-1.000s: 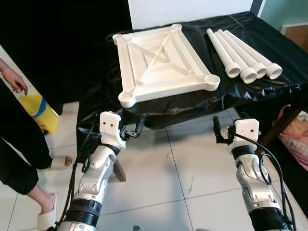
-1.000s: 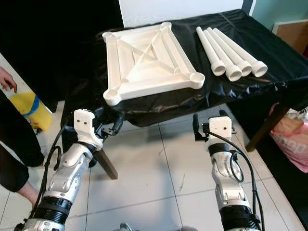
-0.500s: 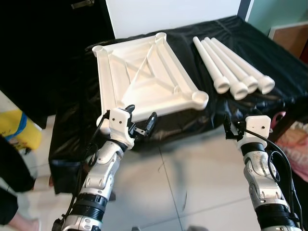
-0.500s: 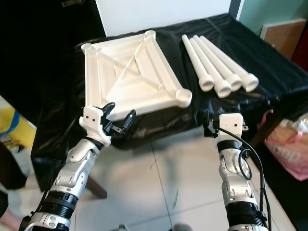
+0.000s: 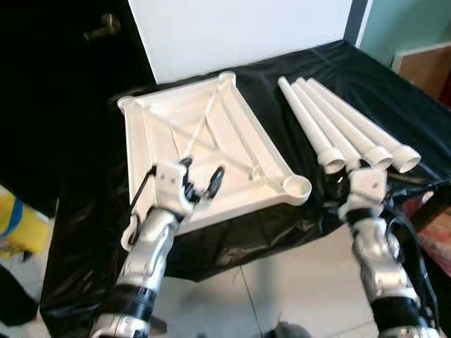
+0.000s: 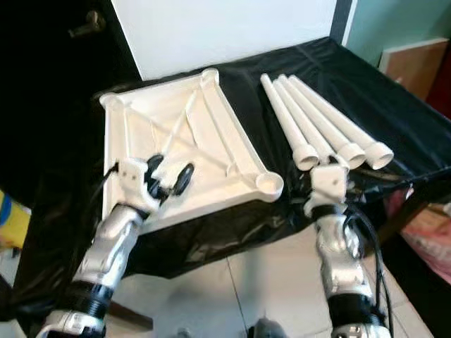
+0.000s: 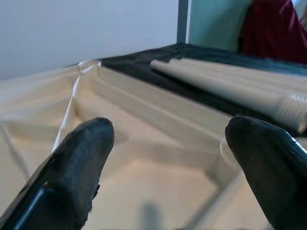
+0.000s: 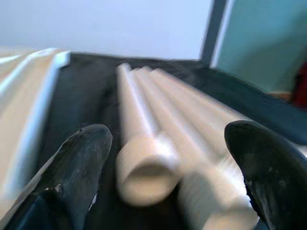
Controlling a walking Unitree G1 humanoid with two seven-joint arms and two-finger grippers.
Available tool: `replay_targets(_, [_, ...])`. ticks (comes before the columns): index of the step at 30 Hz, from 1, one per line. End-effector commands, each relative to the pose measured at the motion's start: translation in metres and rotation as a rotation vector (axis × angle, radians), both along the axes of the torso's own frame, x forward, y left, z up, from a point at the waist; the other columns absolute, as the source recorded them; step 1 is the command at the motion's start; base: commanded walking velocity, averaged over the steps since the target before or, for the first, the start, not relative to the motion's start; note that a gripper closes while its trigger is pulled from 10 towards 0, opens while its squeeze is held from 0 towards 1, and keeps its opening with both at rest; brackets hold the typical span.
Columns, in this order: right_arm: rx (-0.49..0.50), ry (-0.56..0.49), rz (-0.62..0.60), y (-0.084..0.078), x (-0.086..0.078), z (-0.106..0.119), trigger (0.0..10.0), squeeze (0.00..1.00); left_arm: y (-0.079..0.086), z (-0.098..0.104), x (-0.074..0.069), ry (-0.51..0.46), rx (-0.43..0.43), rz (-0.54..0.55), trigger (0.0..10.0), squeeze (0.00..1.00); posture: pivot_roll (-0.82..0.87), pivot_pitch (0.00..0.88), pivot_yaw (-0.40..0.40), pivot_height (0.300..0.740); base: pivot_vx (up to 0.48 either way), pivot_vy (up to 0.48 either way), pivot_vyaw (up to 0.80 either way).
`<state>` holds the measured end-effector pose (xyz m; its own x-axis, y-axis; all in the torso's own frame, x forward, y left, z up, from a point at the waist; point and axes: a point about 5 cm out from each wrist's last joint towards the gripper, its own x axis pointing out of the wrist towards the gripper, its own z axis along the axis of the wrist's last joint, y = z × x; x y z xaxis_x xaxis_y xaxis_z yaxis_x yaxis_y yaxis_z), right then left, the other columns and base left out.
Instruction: Building children table
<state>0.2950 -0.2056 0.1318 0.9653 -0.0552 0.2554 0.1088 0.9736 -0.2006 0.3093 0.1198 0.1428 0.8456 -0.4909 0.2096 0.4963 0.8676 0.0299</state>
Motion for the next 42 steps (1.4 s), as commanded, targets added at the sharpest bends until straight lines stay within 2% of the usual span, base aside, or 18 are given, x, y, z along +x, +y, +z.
replay_targets(1, [0.011, 0.000, 0.014, 0.005, 0.000, -0.001, 10.0, 0.00, 0.005, -0.001, 0.000, 0.000, 0.013, 0.011, 10.0, 0.00, -0.08, 0.040, 0.053, 0.740, 0.304, 0.000, 0.00])
replay_targets(4, [0.011, -0.001, 0.013, 0.005, 0.000, -0.001, 10.0, 0.00, 0.004, -0.001, 0.000, 0.008, -0.015, 0.000, 10.0, 0.00, -0.08, 0.041, 0.052, 0.740, 0.000, 0.000, 0.00])
replay_targets(5, [0.010, -0.002, 0.011, 0.005, 0.001, -0.001, 10.0, 0.00, 0.002, 0.001, -0.001, 0.015, -0.048, -0.017, 10.0, 0.00, -0.08, 0.042, 0.052, 0.740, 0.000, 0.000, 0.00])
replay_targets(10, [0.007, -0.004, 0.005, 0.003, 0.001, 0.000, 10.0, 0.00, -0.003, 0.004, -0.004, -0.002, -0.060, -0.062, 10.0, 0.00, -0.08, 0.045, 0.053, 0.740, 0.000, 0.000, 0.00])
replay_targets(18, [0.014, -0.007, 0.006, 0.002, 0.002, 0.004, 10.0, 0.00, -0.011, 0.008, -0.011, -0.013, -0.046, -0.160, 10.0, 0.00, -0.08, 0.059, 0.057, 0.740, 0.000, 0.000, 0.00])
replay_targets(24, [0.058, 0.003, 0.009, 0.002, 0.002, 0.007, 10.0, 0.00, -0.018, 0.009, -0.019, -0.009, 0.020, -0.274, 10.0, 0.00, -0.08, 0.071, 0.064, 0.740, 0.000, 0.000, 0.00])
replay_targets(30, [0.072, 0.010, 0.006, 0.001, 0.002, 0.008, 10.0, 0.00, -0.021, 0.008, -0.024, -0.002, 0.056, -0.325, 10.0, 0.00, -0.08, 0.077, 0.068, 0.740, 0.000, 0.000, 0.00])
replay_targets(31, [0.076, 0.017, 0.009, 0.001, 0.003, 0.009, 10.0, 0.04, -0.024, 0.007, -0.026, 0.001, 0.082, -0.352, 10.0, 0.00, -0.08, 0.080, 0.068, 0.740, 0.000, 0.000, 0.00])
replay_targets(32, [0.090, 0.027, 0.013, -0.001, 0.004, 0.010, 10.0, 1.00, -0.027, 0.007, -0.028, 0.016, 0.095, -0.382, 10.0, 0.00, -0.09, 0.083, 0.068, 0.740, 0.000, 0.000, 0.00])
replay_targets(33, [0.090, 0.027, 0.013, -0.001, 0.004, 0.010, 10.0, 1.00, -0.027, 0.007, -0.028, 0.016, 0.095, -0.382, 10.0, 0.00, -0.09, 0.083, 0.068, 0.740, 0.000, 0.000, 0.00])
replay_targets(37, [0.106, 0.118, 0.014, -0.007, 0.012, 0.007, 10.0, 1.00, -0.042, 0.011, -0.038, 0.082, 0.097, -0.491, 10.0, 0.00, -0.08, 0.086, 0.070, 0.740, 0.000, 0.000, 0.00])
replay_targets(41, [0.116, 0.193, 0.016, -0.010, 0.017, 0.003, 10.0, 1.00, -0.046, 0.014, -0.039, 0.111, 0.082, -0.526, 10.0, 0.00, -0.09, 0.083, 0.073, 0.740, 0.000, 0.000, 0.00])
replay_targets(42, [0.121, 0.209, 0.023, -0.011, 0.019, 0.002, 10.0, 0.41, -0.047, 0.015, -0.039, 0.115, 0.077, -0.533, 10.0, 0.00, -0.09, 0.083, 0.074, 0.740, 0.000, 0.000, 0.00])
